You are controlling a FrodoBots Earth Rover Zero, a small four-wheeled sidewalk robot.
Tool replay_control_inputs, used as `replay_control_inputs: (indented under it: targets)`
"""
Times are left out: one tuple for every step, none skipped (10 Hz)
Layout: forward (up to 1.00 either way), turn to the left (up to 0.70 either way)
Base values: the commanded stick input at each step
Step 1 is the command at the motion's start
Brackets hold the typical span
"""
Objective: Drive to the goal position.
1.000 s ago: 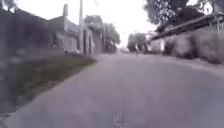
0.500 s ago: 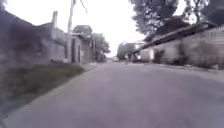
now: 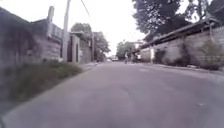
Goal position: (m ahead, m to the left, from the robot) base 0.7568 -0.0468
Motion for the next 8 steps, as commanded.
replay_control_inputs:
  targets:
    - [1.0, 0.0]
    - [1.0, 0.0]
    - [0.88, 0.0]
    - [0.48, 0.0]
    - [0.08, 0.0]
    - [0.0, 0.0]
    - [0.0, 0.0]
    - [0.0, 0.0]
